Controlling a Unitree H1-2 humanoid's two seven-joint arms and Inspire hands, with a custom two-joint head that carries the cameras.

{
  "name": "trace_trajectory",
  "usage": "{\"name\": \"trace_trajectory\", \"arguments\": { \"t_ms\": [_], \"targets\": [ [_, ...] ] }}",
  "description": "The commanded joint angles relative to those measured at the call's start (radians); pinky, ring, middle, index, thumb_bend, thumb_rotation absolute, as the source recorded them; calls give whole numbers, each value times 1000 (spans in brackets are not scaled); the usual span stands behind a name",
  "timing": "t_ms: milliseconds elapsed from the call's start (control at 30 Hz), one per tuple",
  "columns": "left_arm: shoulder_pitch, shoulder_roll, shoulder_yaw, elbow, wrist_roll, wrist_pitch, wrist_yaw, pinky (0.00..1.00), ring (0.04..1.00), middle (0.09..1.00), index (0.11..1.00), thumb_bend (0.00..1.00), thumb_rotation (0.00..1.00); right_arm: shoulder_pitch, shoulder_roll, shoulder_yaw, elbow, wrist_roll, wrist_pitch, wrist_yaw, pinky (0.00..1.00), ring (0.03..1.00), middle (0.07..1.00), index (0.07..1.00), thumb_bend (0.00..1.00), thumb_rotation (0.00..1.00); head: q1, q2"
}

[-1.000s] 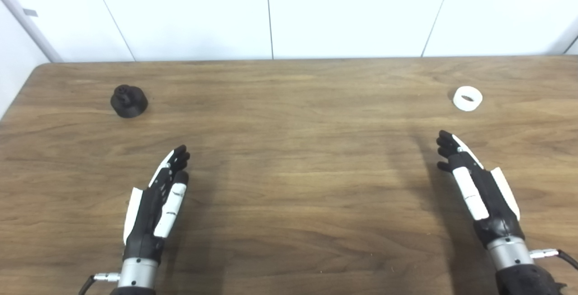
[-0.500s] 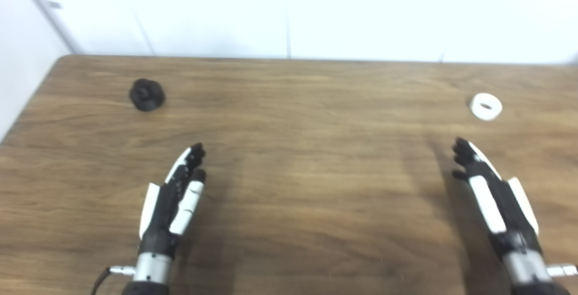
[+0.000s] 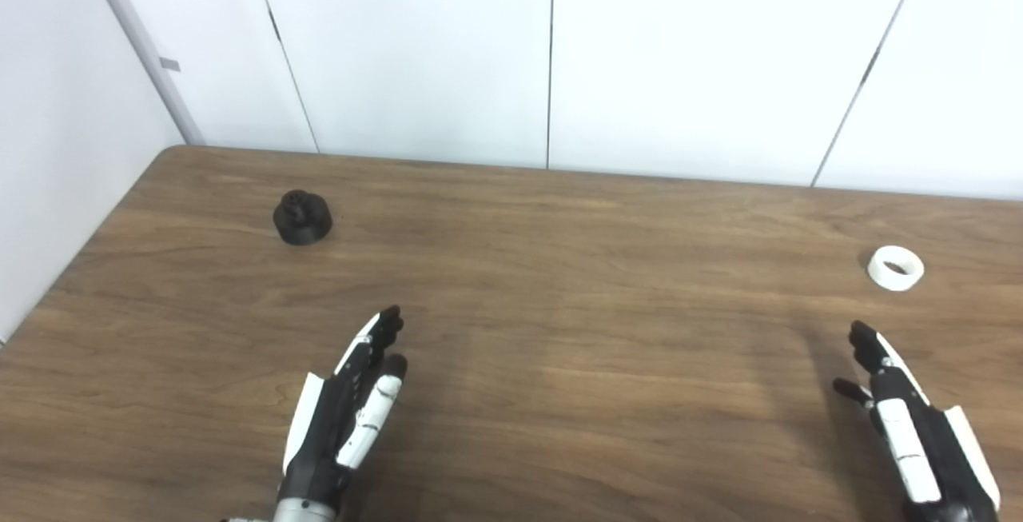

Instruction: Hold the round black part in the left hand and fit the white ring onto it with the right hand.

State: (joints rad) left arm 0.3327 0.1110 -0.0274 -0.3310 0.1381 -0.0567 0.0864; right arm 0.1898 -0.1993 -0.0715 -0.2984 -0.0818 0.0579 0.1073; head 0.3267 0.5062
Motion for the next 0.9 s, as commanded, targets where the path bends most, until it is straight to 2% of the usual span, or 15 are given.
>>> {"name": "trace_trajectory", "arguments": {
  "t_ms": [0,67,100,167,300,400,467,500,567,633,667,700,867],
  "targets": [
    [19,-53,-7,1,3,-28,13,938,926,910,936,512,837,-13,-16,-5,1,14,-27,2,971,970,960,954,391,1000,2,-3],
    [19,-52,-9,4,2,-32,16,941,928,911,937,512,845,-14,-16,-5,2,9,-27,-1,981,972,963,957,383,1000,2,-3],
    [20,-52,-11,3,1,-31,17,948,931,912,937,520,847,-13,-16,-1,2,-39,-29,-20,975,967,956,951,381,1000,2,-3],
    [21,-51,-12,3,2,-30,21,952,933,913,939,525,849,-14,-10,1,4,-102,-29,-48,885,908,908,912,406,1000,-9,-5],
    [18,-52,-11,9,-5,-32,26,957,934,915,939,512,840,-17,4,-1,4,-105,-19,-54,868,889,888,895,436,1000,-19,-4],
    [11,-51,-9,-3,9,-21,32,959,936,915,936,538,816,-20,1,1,17,-116,-39,-59,854,881,885,891,437,1000,-22,-3],
    [6,-49,-6,-26,35,4,38,935,933,913,934,541,756,-23,-1,1,24,-117,-49,-59,843,876,884,889,438,1000,-22,-3],
    [1,-46,-3,-38,53,15,42,928,930,912,934,544,737,-25,-3,-1,26,-68,-50,-37,846,879,886,891,439,1000,-25,-3],
    [-14,-38,10,-71,79,51,46,937,925,906,930,554,677,-26,-7,-3,23,-16,-42,-14,942,943,936,933,422,1000,-25,-3],
    [-28,-33,23,-93,78,77,44,942,925,906,924,600,605,-26,-13,-1,24,-9,-42,-12,958,955,946,945,427,1000,-25,-4],
    [-44,-24,39,-102,74,85,47,942,925,906,923,603,599,-25,-15,0,27,-9,-44,-13,959,955,946,946,428,1000,-25,-4],
    [-56,-18,51,-107,73,90,49,933,916,891,908,645,532,-25,-17,1,29,-9,-45,-13,956,958,948,947,425,1000,-25,-4],
    [-107,-2,106,-134,70,141,47,912,906,878,894,741,402,-24,-26,5,40,-20,-58,-18,911,946,946,944,418,1000,-25,-3]
  ]
}}
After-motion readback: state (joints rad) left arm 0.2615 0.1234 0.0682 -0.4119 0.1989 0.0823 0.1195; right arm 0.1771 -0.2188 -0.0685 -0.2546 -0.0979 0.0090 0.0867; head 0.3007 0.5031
